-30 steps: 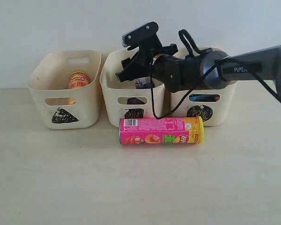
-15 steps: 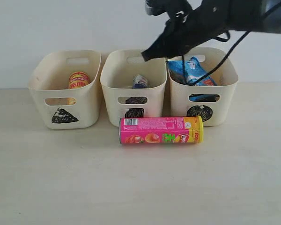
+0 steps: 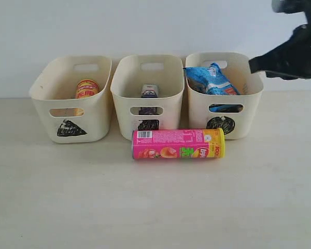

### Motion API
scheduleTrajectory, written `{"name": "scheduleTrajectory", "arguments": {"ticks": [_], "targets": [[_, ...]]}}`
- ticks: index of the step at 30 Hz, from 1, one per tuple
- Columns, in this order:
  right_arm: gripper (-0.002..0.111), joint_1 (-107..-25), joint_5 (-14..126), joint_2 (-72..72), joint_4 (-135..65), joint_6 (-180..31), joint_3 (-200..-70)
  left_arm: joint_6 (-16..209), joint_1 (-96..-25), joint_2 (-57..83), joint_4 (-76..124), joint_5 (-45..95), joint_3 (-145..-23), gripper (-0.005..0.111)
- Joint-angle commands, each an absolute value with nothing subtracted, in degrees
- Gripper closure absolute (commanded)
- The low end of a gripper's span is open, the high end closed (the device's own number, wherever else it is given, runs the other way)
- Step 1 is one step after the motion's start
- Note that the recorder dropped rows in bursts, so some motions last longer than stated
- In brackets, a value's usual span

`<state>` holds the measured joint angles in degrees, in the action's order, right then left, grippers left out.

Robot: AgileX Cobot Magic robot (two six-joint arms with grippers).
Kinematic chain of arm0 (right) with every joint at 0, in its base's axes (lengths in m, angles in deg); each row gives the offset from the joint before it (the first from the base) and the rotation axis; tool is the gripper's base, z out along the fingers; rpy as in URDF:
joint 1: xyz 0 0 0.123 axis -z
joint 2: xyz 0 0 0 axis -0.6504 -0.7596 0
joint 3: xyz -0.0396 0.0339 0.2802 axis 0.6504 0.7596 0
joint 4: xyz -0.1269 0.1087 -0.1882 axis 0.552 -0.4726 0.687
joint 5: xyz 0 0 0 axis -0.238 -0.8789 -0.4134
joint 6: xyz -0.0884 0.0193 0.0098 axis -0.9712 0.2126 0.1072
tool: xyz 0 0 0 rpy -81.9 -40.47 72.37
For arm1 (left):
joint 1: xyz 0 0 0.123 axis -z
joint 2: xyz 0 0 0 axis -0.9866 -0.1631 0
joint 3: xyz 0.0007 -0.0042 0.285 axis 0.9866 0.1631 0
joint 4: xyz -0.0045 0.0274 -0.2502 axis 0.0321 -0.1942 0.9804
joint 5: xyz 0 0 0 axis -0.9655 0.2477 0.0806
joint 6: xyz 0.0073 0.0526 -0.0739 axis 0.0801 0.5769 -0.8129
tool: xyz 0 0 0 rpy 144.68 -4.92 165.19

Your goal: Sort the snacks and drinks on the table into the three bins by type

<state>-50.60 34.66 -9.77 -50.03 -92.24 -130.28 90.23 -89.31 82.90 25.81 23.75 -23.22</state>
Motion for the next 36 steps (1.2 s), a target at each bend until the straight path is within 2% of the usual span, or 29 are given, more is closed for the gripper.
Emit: {"name": "scheduleTrajectory", "arguments": {"ticks": [1,11,19,24,28,36], "targets": [[0.108,-50.42,48.35,4.72,-54.11,-91.92,-114.69,90.01,-89.61,83.07,26.35,23.93,-23.28,0.102],[0.108,-50.42,58.42,35.44,-55.15,-86.77,-86.89,90.01,-89.61,83.07,26.35,23.93,-23.28,0.102],[0.108,-50.42,64.6,54.03,-55.15,-78.8,-75.71,90.01,-89.61,83.07,26.35,23.93,-23.28,0.102],[0.108,-50.42,64.11,59.72,-54.95,-80.48,-69.94,90.01,-89.61,83.07,26.35,23.93,-23.28,0.102],[0.108,-50.29,59.92,61.92,-54.95,-87.64,-69.94,90.01,-89.61,83.07,26.35,23.93,-23.28,0.102],[0.108,-50.29,60.2,62.44,-55.35,-85.92,-69.94,90.01,-89.61,83.07,26.35,23.93,-23.28,0.102]]}}
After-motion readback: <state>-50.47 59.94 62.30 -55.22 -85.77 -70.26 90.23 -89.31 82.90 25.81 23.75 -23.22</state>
